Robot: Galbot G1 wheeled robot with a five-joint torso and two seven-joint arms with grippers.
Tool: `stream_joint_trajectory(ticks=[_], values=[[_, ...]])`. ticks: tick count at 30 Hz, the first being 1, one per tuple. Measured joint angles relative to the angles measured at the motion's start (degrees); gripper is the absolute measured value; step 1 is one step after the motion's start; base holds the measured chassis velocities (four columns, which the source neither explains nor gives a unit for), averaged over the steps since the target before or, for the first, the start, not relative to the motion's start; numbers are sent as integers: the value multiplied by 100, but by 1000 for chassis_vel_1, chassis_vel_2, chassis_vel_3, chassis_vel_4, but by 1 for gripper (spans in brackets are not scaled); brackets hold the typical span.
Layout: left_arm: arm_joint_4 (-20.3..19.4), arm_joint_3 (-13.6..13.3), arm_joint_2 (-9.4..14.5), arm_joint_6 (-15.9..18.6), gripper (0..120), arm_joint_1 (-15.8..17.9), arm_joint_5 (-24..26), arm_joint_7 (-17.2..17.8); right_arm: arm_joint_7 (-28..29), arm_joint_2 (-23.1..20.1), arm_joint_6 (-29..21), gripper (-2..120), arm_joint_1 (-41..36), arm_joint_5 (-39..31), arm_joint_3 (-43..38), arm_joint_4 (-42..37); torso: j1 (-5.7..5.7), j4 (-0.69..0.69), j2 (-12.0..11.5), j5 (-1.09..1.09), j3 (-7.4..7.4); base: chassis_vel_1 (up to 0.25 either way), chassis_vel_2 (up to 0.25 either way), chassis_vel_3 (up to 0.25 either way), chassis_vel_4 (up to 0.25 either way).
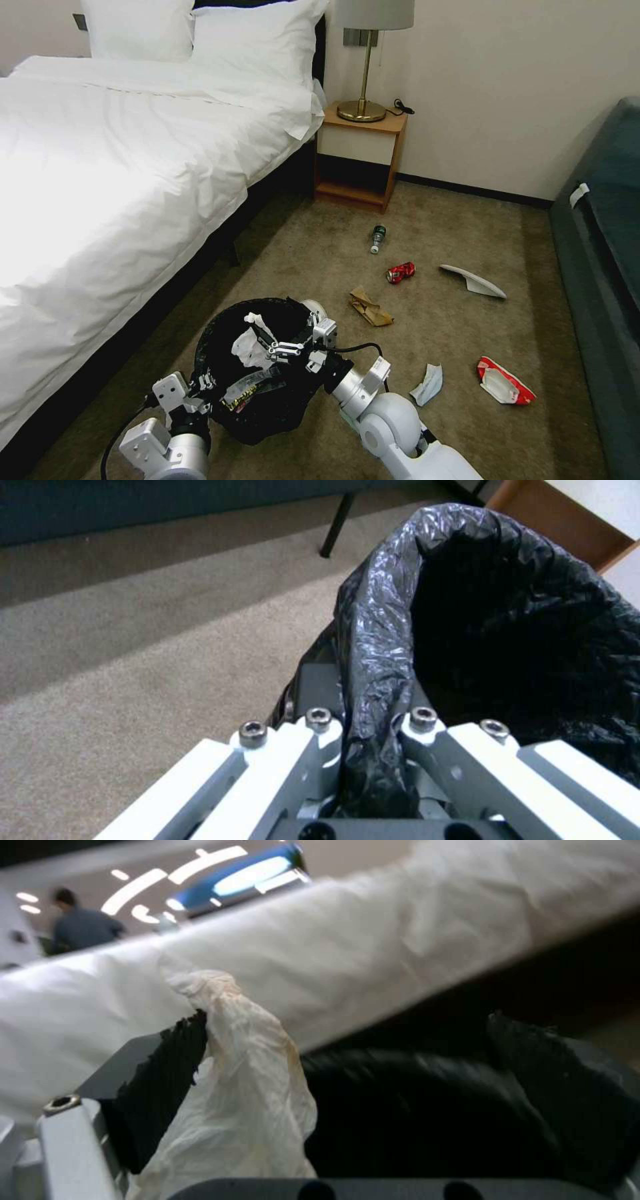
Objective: Pick up the trash bin, then pick up the garbage on the floor and place it into the trash bin.
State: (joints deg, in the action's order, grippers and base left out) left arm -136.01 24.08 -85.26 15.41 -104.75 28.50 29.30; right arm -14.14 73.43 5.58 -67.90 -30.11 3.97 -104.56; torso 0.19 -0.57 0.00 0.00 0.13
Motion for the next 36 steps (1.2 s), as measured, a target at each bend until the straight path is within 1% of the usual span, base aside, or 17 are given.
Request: stream_joint_trajectory(ticks=[2,3,4,5,6,8,9,11,12,17,19,20,21,23,30,33,36], values=[[0,19,6,-4,4,-1,-3,0,696,-79,-710,100,3,-176,15,-215,0,0,0,0,0,0,0,0,0],[0,19,6,-4,4,-1,-3,0,696,-79,-710,100,3,-176,15,-215,0,0,0,0,0,0,0,0,0],[0,25,8,-5,4,-1,-3,0,1004,-122,-1003,100,5,-327,17,-325,0,0,0,0,0,0,0,0,0],[0,28,11,-7,4,-2,-3,0,1466,-176,-1438,100,14,-732,21,-538,0,0,0,0,0,0,0,0,0],[0,28,11,-7,4,-2,-3,0,1466,-176,-1438,100,14,-732,21,-538,0,0,0,0,0,0,0,0,0],[0,28,11,-8,4,0,-5,0,1919,-231,-1860,100,29,-1321,15,-833,0,0,0,0,0,0,0,0,0],[0,28,11,-8,4,0,-5,0,1919,-231,-1860,100,29,-1321,15,-833,0,0,0,0,0,0,0,0,0],[0,24,10,-10,4,8,-14,0,2152,-255,-2123,100,33,-1680,-6,-1068,0,0,0,0,0,0,0,0,0],[0,24,10,-10,4,8,-14,0,2152,-255,-2123,100,33,-1680,-6,-1068,0,0,0,0,0,0,0,0,0],[0,19,9,-11,4,10,-21,-1,2597,-260,-2616,100,46,-2078,-23,-1341,0,0,0,0,0,0,0,0,0],[0,20,9,-12,4,7,-25,-1,3080,-258,-3164,100,87,-2532,-41,-1607,0,0,0,0,0,0,0,0,0],[-1,20,9,-12,4,6,-26,-1,3205,-255,-3340,100,106,-2643,-51,-1670,0,0,0,0,0,0,0,0,0],[-1,20,9,-12,4,6,-26,-1,3205,-255,-3340,100,106,-2643,-51,-1670,0,0,0,0,0,0,0,0,0],[-1,22,9,-12,4,3,-29,-1,3544,-248,-3795,100,193,-2994,-91,-1820,0,0,0,0,0,0,0,0,0],[-14,16,6,-14,4,-5,-39,-1,3669,-287,-4187,100,339,-3114,-101,-1883,0,0,0,0,0,0,0,0,0],[-20,18,6,-15,4,-11,-39,-2,3656,-320,-4265,100,380,-2949,-101,-1886,0,0,0,0,0,0,0,0,0],[-23,19,6,-17,4,-15,-42,-4,3505,-422,-4391,100,467,-2485,-115,-1822,0,0,0,0,0,0,0,0,0]])
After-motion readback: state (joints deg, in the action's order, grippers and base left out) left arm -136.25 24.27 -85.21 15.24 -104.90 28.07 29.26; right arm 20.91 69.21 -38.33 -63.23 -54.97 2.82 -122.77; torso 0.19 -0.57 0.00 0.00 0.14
